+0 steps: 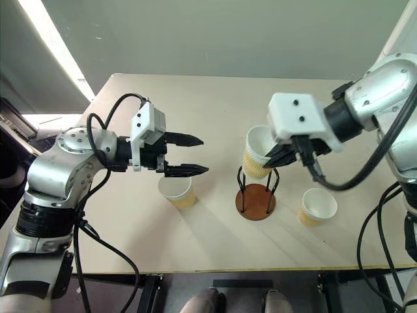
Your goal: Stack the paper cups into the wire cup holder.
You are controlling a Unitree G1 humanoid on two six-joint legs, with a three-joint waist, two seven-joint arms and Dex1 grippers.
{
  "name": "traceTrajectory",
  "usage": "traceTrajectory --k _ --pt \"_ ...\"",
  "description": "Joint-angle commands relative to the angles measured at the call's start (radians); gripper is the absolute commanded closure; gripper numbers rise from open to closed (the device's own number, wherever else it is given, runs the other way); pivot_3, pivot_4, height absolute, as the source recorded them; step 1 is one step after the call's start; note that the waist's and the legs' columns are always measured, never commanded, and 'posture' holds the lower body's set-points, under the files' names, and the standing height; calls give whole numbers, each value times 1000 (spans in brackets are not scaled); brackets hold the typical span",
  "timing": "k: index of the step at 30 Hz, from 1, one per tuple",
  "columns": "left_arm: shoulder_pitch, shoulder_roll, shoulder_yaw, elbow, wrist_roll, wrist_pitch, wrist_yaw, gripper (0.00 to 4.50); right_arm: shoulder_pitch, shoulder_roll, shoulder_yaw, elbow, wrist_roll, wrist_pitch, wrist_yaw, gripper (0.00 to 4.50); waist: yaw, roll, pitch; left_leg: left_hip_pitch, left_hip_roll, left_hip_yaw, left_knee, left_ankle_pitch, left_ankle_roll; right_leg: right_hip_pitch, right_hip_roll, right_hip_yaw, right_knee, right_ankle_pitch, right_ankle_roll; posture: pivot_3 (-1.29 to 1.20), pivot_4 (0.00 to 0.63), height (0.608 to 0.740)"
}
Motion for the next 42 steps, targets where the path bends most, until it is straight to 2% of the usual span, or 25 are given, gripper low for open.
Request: traceTrajectory --k 1,8,17,20,28,35,40,42 --pt "-35 -3 4 4 10 -31 -8 529 -10 3 10 -4 -3 -8 -16 4480 -1 0 0 0 0 0 0 0 0 0 0 0 0 0 0 0 150 740" --pt "-6 10 18 -27 -3 -20 -1 529 25 -15 60 57 -86 -138 -6 4480 -1 0 0 -1 0 0 -1 0 0 -1 0 0 0 0 0 0 150 740" --pt "-4 19 20 -33 -6 -15 9 529 25 3 81 61 -86 -174 20 4480 -1 0 0 -1 0 0 -1 0 0 -1 0 0 0 0 0 0 150 740" --pt "-3 19 18 -30 -2 -20 9 529 18 32 91 62 -93 -165 10 3856 -2 0 0 -1 0 0 -1 0 0 -1 0 0 0 0 0 0 150 740" --pt "13 14 17 -46 11 -28 37 529 22 78 63 73 -94 -123 -53 1182 -3 0 0 -1 0 -1 -1 0 0 -1 0 0 0 0 0 0 150 740" --pt "31 79 23 -161 37 -40 42 529 30 80 -72 104 17 19 -131 1182 -2 0 0 -1 0 -1 -1 0 0 -1 0 0 -1 0 0 0 150 740" --pt "43 204 9 -278 62 -54 -12 529 22 57 -172 150 125 163 -158 1182 -2 0 0 -1 0 -1 -2 0 0 -1 1 0 -2 0 0 0 150 740" --pt "79 286 -8 -334 94 -49 -40 529 31 50 -218 161 186 193 -147 1182 -4 0 0 -1 0 -1 -2 0 0 -1 1 0 -2 0 -1 0 150 740"
